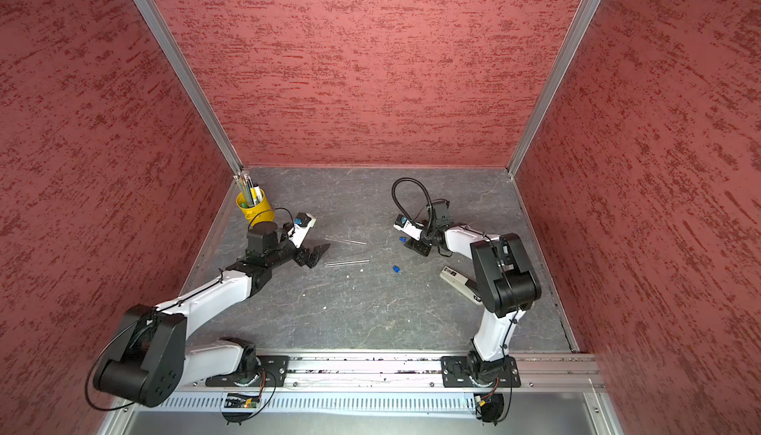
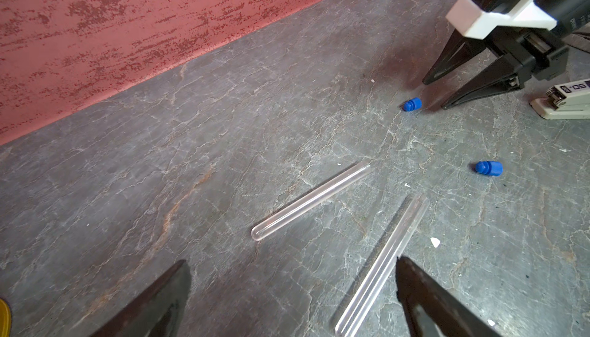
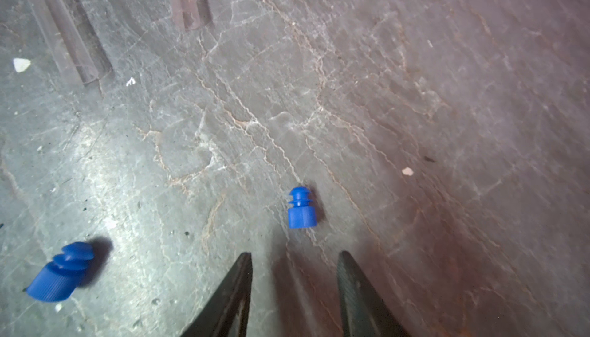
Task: Insert stoppers into test tubes
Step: Pick up the stopper from the center of the board.
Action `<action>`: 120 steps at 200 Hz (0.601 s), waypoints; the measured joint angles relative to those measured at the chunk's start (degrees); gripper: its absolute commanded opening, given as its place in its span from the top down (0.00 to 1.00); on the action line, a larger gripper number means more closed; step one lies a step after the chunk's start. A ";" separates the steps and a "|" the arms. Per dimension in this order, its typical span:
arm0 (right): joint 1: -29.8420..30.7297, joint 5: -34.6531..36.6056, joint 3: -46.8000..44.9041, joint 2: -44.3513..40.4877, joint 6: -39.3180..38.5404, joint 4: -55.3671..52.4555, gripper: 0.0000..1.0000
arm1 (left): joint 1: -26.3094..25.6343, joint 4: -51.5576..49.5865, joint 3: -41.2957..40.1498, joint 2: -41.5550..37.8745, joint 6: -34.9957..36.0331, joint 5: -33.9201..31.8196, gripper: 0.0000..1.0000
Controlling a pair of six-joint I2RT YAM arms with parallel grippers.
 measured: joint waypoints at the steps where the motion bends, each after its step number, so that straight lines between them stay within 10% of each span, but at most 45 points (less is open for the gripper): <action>1: 0.02 0.02 0.02 0.02 0.00 -0.07 0.55 | 0.00 0.00 0.00 0.00 0.02 -0.02 0.00; 120: 0.42 1.14 4.66 4.26 -1.46 -3.61 0.60 | -0.39 -0.42 0.02 0.31 0.94 -0.09 0.00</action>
